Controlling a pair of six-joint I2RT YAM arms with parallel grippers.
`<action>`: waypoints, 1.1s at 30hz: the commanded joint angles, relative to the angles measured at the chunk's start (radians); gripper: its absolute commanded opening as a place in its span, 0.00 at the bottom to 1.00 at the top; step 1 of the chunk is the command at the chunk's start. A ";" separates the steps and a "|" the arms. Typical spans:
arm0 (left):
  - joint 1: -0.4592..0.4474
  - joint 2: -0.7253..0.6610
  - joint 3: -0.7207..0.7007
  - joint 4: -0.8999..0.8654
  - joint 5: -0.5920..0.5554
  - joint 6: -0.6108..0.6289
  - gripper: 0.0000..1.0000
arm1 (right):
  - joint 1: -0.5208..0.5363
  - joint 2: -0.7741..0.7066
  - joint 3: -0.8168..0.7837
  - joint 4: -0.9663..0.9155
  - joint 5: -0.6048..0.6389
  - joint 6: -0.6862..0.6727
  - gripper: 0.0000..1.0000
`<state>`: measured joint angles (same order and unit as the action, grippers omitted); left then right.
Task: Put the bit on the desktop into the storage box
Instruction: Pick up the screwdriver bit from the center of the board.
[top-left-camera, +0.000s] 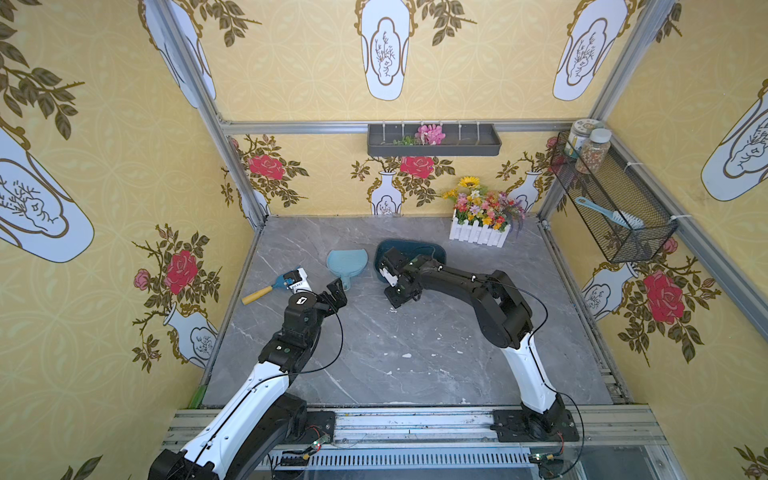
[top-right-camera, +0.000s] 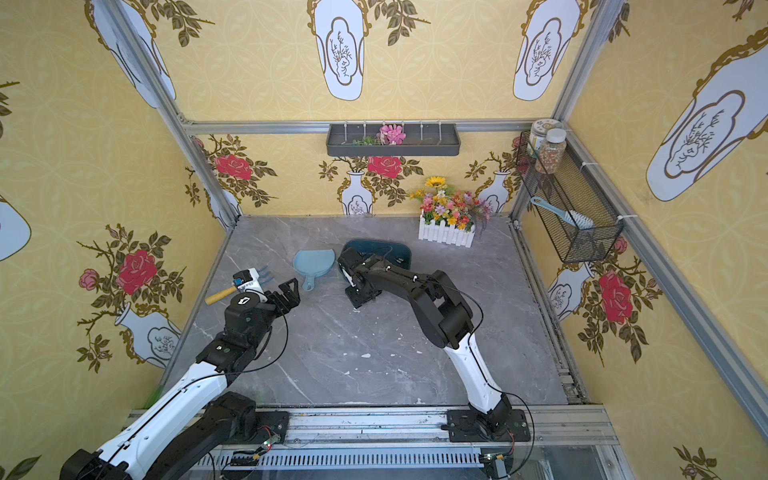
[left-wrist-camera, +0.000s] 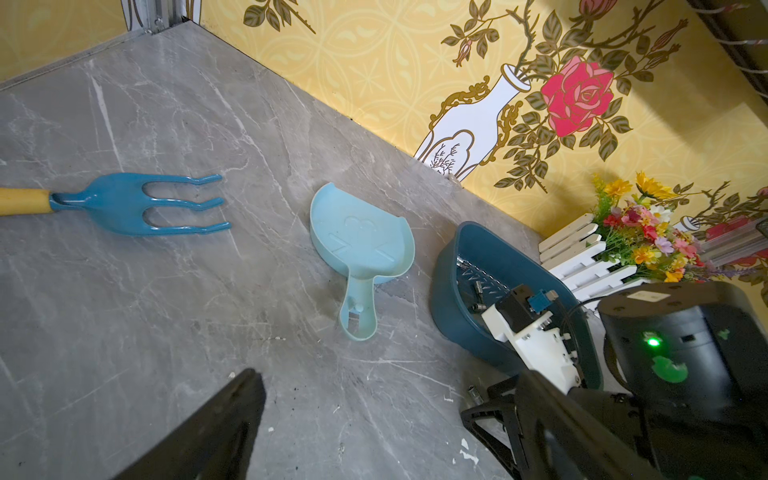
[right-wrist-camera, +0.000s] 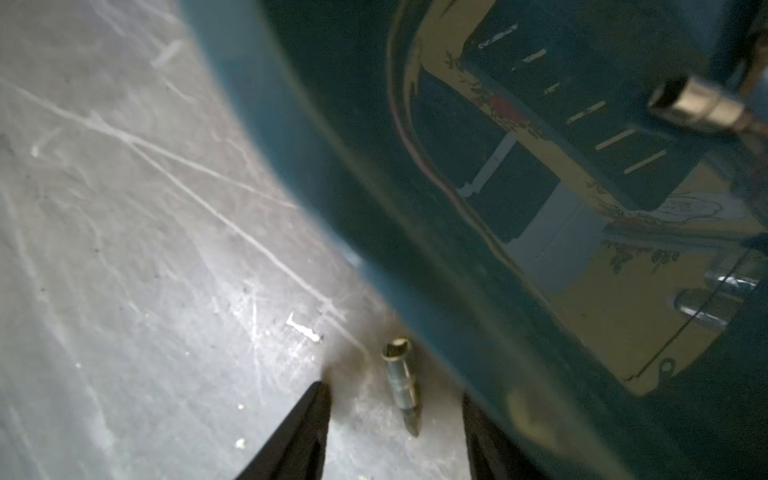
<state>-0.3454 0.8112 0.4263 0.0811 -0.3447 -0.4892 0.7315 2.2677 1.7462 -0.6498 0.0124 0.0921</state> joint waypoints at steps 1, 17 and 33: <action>0.003 -0.005 0.006 0.008 -0.009 0.015 1.00 | 0.000 0.039 0.005 -0.034 0.017 -0.012 0.48; 0.006 -0.020 0.011 -0.002 -0.009 0.018 1.00 | 0.000 0.009 0.006 -0.050 0.026 -0.009 0.14; 0.006 -0.023 0.006 -0.006 -0.010 0.011 1.00 | -0.012 -0.112 0.011 -0.056 -0.006 -0.020 0.13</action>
<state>-0.3405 0.7887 0.4320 0.0742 -0.3481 -0.4793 0.7265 2.1845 1.7512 -0.6899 0.0223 0.0776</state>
